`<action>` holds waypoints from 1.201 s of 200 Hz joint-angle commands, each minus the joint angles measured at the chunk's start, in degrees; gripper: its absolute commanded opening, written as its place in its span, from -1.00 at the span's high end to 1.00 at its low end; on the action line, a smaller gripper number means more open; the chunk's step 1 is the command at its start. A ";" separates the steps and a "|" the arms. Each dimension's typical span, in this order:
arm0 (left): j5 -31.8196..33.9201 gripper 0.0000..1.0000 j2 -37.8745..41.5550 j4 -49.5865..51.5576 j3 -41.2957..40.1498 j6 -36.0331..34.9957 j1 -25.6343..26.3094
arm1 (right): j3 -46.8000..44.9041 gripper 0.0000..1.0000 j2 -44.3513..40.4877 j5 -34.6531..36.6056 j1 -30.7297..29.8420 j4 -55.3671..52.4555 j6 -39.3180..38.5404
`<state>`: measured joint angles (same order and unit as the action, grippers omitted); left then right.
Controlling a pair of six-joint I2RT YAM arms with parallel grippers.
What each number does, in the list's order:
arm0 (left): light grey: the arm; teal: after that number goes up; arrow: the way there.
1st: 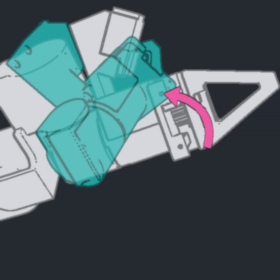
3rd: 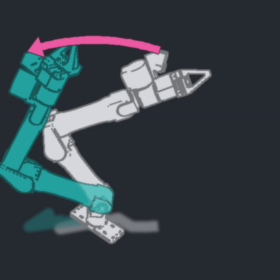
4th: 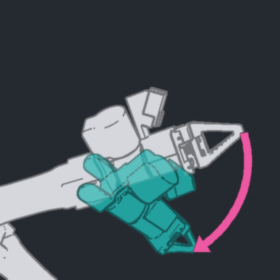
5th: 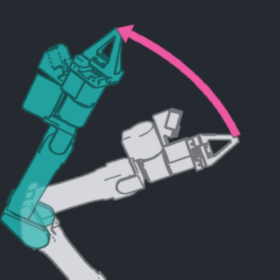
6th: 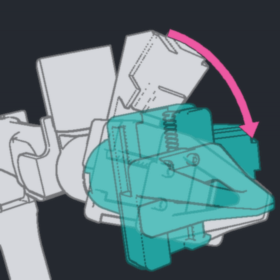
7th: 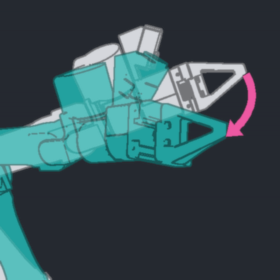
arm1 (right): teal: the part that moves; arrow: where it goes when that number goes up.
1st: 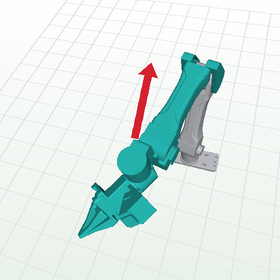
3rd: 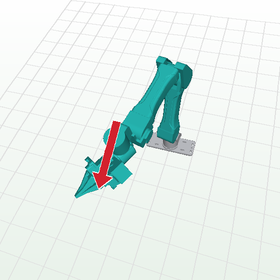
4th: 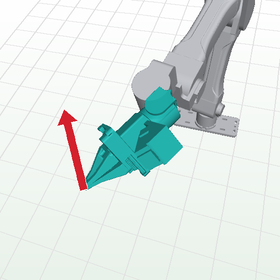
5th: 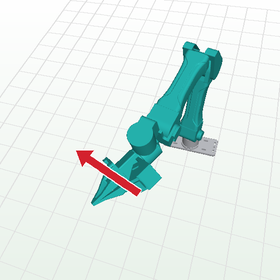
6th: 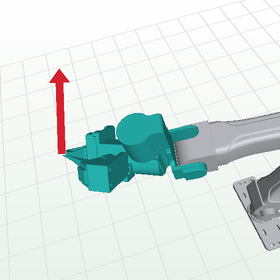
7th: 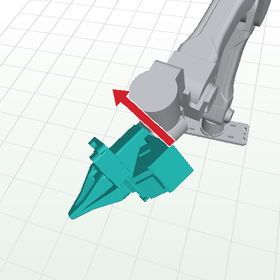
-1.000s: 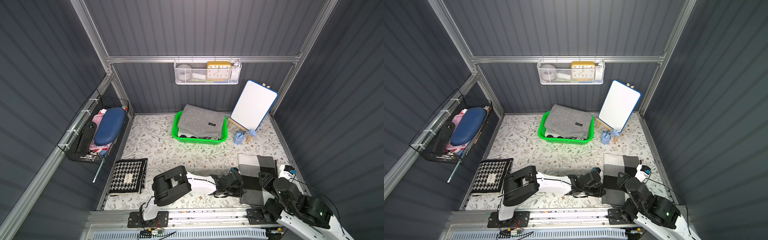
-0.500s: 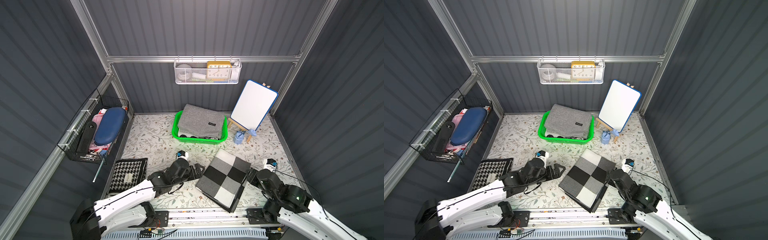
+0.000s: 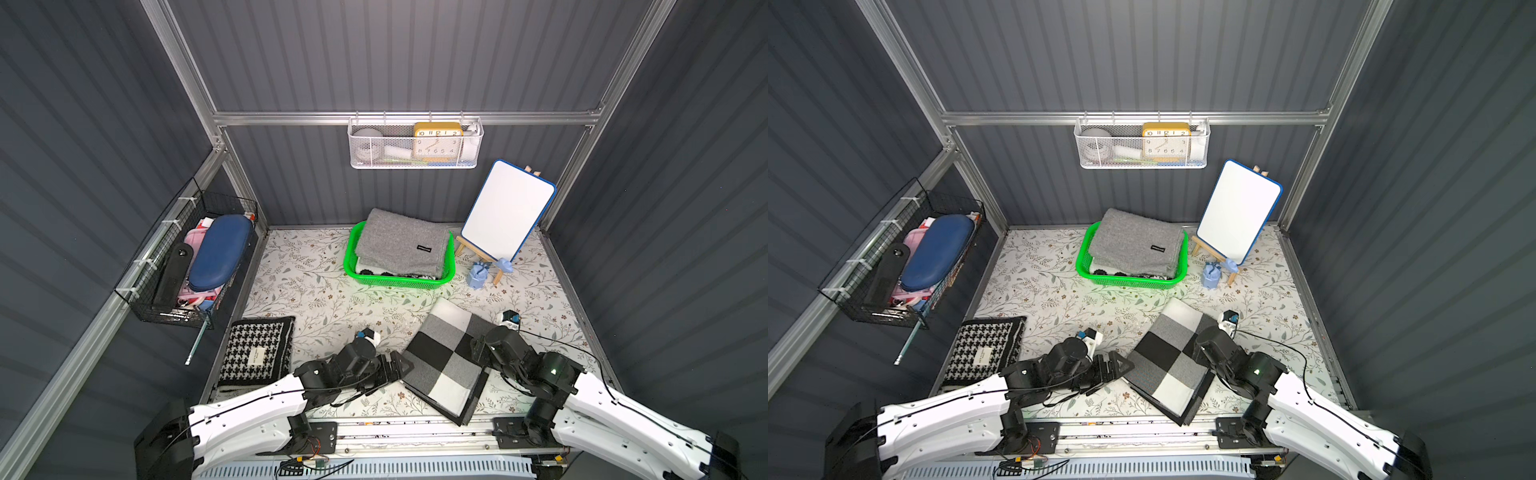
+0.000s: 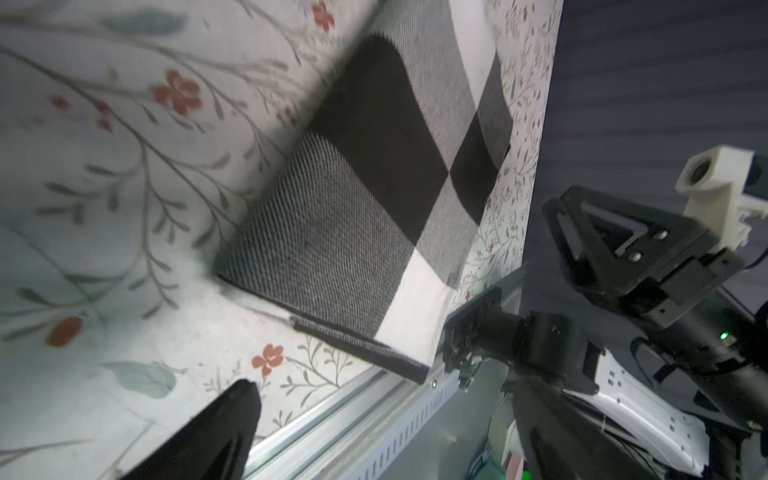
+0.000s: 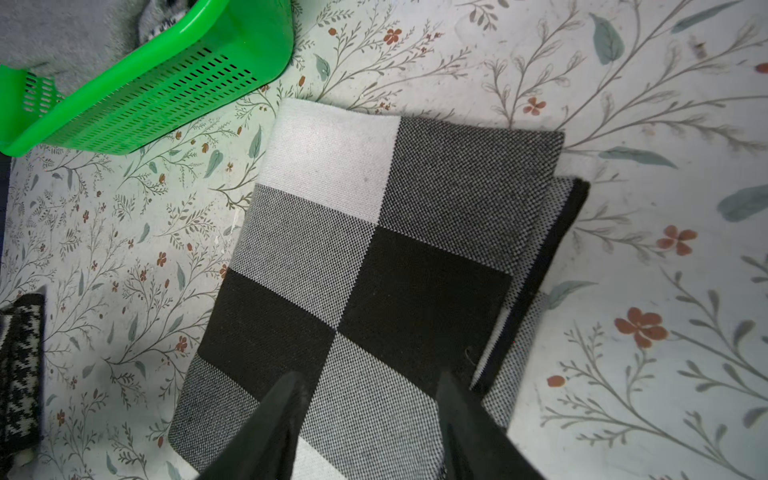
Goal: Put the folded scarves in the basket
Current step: Adjust the scarf at the center of the board.
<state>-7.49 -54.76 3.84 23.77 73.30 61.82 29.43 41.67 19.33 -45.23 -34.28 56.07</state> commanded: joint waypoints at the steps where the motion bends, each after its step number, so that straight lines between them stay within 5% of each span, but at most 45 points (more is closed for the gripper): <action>1: -2.03 -0.99 -2.61 -7.18 -2.30 10.66 3.65 | -1.61 -0.14 -1.01 2.65 -0.12 0.83 1.04; 62: -2.17 -0.73 -17.38 -13.47 1.44 15.39 7.87 | -3.59 -0.14 -1.32 5.03 -0.03 1.19 2.02; 100: -3.71 -0.35 -23.02 -15.20 1.79 17.66 7.85 | -3.90 -0.14 -1.51 4.61 -0.03 -0.18 2.71; 124: 1.40 0.04 -20.86 -14.84 0.30 17.48 6.66 | -4.50 -0.14 -1.87 4.50 -0.03 -0.26 3.01; 146: 0.17 0.09 -21.12 -19.98 -1.49 15.54 2.01 | -5.30 -0.14 -2.03 4.66 -0.03 0.43 3.25; 192: -2.50 0.71 -26.76 -16.64 3.01 4.15 -9.55 | -5.18 -0.14 -2.97 5.05 -0.03 -0.77 3.51; 219: -1.72 0.91 -22.29 -13.95 0.03 -0.97 -17.99 | -5.60 -0.16 -4.66 6.59 -0.03 -2.10 3.26; 240: -0.93 0.87 -16.44 -11.52 -1.87 -6.22 -25.61 | -5.96 -0.17 -5.43 7.21 -0.03 -2.45 2.92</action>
<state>-10.20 -76.69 -12.80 24.12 75.68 42.57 24.40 37.21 24.10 -45.21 -34.57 59.16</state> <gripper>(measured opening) 0.059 0.581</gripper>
